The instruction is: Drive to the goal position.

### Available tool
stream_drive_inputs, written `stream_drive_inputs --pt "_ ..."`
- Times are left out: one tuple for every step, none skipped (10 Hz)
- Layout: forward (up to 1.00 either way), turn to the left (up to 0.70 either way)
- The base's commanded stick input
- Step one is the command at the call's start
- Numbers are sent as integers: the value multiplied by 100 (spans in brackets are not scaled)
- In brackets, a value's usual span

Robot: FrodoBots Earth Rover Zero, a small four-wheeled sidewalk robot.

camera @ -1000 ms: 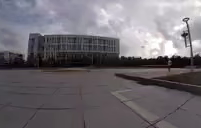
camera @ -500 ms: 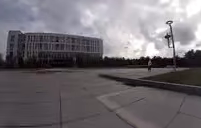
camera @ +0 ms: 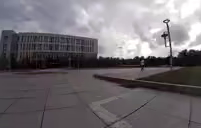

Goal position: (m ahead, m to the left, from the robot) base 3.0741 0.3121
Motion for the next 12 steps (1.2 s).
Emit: stream_drive_inputs --pt "70 35" --pt "70 35" --pt "70 35" --pt "70 27" --pt "70 16" --pt "70 6" --pt "70 0" --pt "70 0" --pt "70 0" --pt "70 0" --pt "70 0" --pt "70 0"
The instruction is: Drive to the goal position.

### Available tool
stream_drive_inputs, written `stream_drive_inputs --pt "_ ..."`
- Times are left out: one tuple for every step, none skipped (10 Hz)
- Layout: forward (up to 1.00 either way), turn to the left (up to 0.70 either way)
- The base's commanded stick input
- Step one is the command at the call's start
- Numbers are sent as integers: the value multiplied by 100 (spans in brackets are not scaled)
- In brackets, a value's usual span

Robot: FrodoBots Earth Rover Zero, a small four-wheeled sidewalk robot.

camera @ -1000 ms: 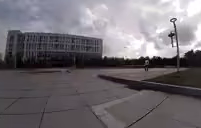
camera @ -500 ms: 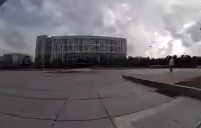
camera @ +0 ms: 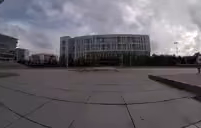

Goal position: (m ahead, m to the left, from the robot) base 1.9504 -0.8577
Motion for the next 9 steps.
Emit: stream_drive_inputs --pt "70 0" --pt "70 0" --pt "70 0" --pt "70 0" --pt "70 0" --pt "70 0" --pt "70 0" --pt "70 0" --pt "70 0"
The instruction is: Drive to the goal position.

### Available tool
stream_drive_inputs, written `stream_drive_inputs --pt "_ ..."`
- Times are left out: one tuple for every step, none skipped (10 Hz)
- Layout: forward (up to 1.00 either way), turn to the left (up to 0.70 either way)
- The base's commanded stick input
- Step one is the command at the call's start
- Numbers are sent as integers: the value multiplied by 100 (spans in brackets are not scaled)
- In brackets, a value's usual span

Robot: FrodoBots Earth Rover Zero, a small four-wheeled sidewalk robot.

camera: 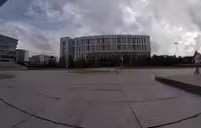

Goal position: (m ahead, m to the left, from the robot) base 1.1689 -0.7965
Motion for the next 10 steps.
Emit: stream_drive_inputs --pt "70 0" --pt "70 0" --pt "70 0" --pt "70 0" --pt "70 0" --pt "70 0" --pt "70 0" --pt "70 0" --pt "70 0" --pt "70 0"
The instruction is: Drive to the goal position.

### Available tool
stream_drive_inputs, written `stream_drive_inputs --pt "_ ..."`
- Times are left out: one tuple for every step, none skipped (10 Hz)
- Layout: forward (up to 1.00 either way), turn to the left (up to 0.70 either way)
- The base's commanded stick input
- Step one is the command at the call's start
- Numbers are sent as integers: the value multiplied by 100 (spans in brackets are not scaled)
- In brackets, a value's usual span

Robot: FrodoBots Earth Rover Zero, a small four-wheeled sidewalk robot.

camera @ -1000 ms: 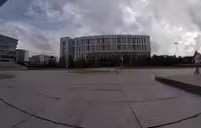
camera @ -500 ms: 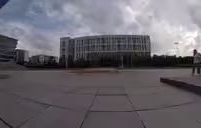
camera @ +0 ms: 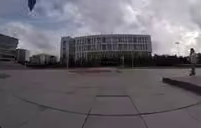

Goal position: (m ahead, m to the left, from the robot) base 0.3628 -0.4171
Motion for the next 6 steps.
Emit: stream_drive_inputs --pt "70 0" --pt "70 0" --pt "70 0" --pt "70 0" --pt "70 0" --pt "70 -7"
